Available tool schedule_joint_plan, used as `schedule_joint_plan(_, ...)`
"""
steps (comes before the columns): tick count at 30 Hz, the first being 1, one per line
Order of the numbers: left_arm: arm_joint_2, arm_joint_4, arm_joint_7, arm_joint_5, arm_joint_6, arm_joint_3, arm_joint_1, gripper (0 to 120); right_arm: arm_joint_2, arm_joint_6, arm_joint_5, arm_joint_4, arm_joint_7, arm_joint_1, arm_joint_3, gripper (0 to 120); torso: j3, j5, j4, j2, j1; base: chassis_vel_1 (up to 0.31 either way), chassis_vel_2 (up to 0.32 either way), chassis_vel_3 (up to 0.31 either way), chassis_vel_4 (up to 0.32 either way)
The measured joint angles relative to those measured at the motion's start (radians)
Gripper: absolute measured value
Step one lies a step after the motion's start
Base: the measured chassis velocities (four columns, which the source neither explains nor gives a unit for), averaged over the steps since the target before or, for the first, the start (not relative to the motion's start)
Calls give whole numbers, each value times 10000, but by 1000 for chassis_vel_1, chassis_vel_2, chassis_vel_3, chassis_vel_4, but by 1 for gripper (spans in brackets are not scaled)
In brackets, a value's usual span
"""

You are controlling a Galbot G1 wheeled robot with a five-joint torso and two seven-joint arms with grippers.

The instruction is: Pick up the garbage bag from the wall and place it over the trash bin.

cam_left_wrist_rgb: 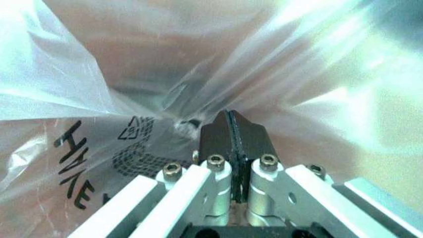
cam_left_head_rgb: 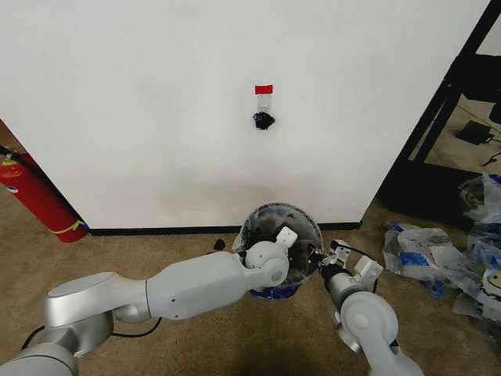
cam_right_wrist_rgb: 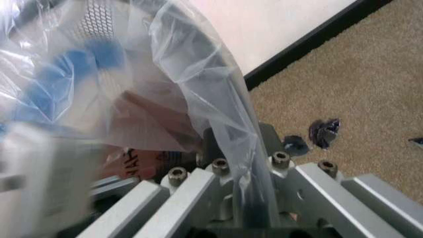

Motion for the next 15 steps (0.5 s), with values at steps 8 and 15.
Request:
schedule_joint_plan(8,750,-1396,1242,323,-1583,-629,191,0,229,4,-1,-389,145,180,-26,0,0,0,-2,0,0,0,0,0,0)
schedule_joint_plan(15,1760,-2714,1306,614,-2062,-2285,1224,0,329,-198,513,-610,642,444,-45,0,0,0,0,0,0,0,0,0,0)
